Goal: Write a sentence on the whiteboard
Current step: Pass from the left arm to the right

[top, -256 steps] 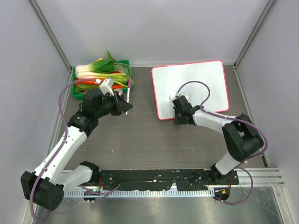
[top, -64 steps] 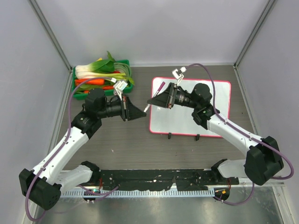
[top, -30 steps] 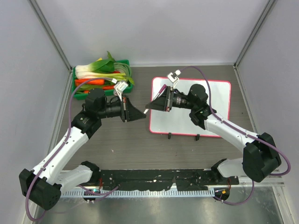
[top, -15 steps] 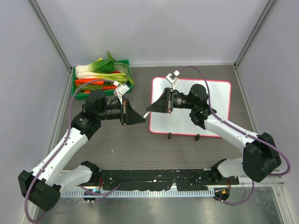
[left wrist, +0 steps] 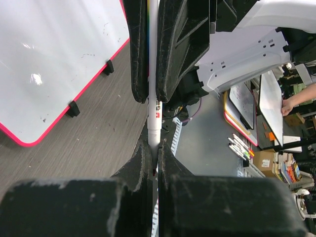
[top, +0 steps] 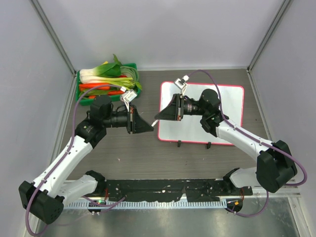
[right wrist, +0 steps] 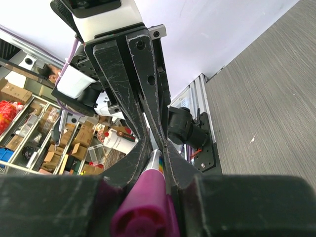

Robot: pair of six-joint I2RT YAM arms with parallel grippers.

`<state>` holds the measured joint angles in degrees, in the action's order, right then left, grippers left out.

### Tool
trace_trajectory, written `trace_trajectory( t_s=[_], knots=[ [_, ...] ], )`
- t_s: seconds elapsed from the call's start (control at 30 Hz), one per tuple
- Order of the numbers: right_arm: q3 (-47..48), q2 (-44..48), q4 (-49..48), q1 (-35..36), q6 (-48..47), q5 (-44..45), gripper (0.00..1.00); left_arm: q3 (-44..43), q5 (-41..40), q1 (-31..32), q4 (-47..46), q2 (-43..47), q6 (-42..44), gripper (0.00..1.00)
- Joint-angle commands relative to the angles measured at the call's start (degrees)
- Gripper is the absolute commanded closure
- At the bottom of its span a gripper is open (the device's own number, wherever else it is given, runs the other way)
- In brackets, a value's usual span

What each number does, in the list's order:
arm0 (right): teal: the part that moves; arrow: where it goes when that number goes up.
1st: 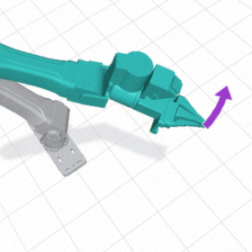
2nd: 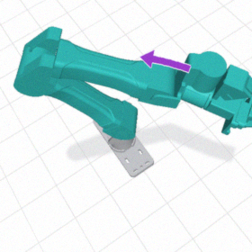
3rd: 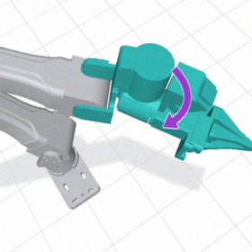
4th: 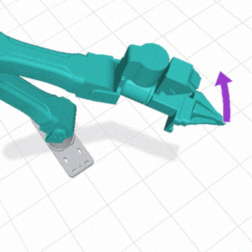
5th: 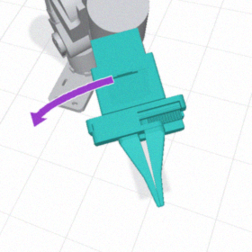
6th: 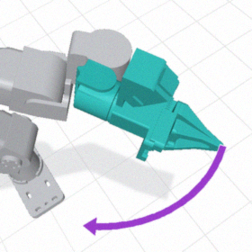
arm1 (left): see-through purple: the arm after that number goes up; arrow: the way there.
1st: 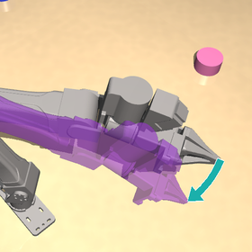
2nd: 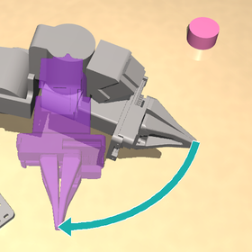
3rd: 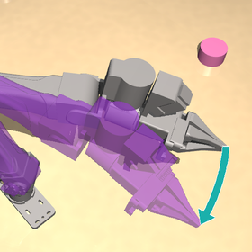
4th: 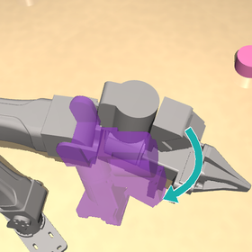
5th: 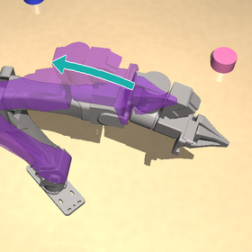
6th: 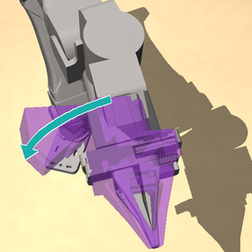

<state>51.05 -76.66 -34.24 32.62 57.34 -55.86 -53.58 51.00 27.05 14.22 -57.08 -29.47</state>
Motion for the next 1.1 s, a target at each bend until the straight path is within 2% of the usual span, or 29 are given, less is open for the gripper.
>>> trace_trajectory(
  t_s=[0.0, 0.13, 0.3, 0.53, 0.6, 0.67, 0.8, 0.87, 0.9, 0.93, 1.0, 1.03, 1.07],
  knots=[
    [0.7, 1.8, -3.4, 0.2, 0.6, -4.0, 0.8, -1.3, -0.6, -0.2, 1.2, 1.1, 1.6, 1.0],
    [0.6, 2.0, -3.7, 0.2, 0.7, -4.7, 0.71, -1.3, -0.6, -0.2, 1.8, 1.1, 2.1, 1.0],
    [0.4, 2.3, -6.2, 0.1, 2.5, -5.7, 0.72, -0.6, -0.6, -0.2, 2.1, 1.4, 2.2, 1.0],
    [0.0, 2.3, -6.5, 0.2, 2.9, -7.8, 0.83, 0.0, -0.9, -0.1, 1.2, 1.7, 1.6, 1.0],
    [0.0, 2.3, -6.3, 0.1, 2.9, -8.1, 0.89, -0.1, -0.6, -0.2, 1.2, 1.7, 1.6, 1.0],
    [-0.2, 2.4, -6.2, 0.2, 2.8, -8.3, 0.99, 0.0, -0.6, -0.2, 1.3, 1.6, 1.6, 1.0],
    [-0.3, 2.7, -5.4, 0.2, 1.9, -8.0, 0.99, -0.2, -1.3, -0.2, 1.6, 1.7, 1.6, 1.0],
    [0.0, 3.2, -1.8, 0.2, -1.2, -6.8, 0.99, -0.6, -2.3, -0.2, 2.5, 1.8, 1.9, 0.99],
    [0.6, 3.6, -0.1, 0.2, -2.7, -6.3, 0.98, -1.1, -3.4, -0.2, 3.4, 2.0, 2.1, 0.9],
    [1.1, 3.8, 5.4, 0.2, -4.3, -4.9, 0.99, -1.3, -4.6, -0.1, 3.9, 2.0, 2.2, 0.76],
    [3.1, 4.9, 15.5, 0.2, -13.9, -1.6, 0.99, -1.7, -6.4, -0.2, 4.3, 2.5, 2.0, 0.31],
    [4.7, 5.0, 18.8, 0.2, -16.1, -0.3, 0.98, -1.9, -7.3, -0.2, 4.4, 2.8, 1.5, 0.17],
    [5.4, 5.4, 24.5, 0.2, -19.5, 2.6, 0.99, -1.9, -8.8, -0.2, 4.3, 3.4, 1.1, 0.09]
  ],
)
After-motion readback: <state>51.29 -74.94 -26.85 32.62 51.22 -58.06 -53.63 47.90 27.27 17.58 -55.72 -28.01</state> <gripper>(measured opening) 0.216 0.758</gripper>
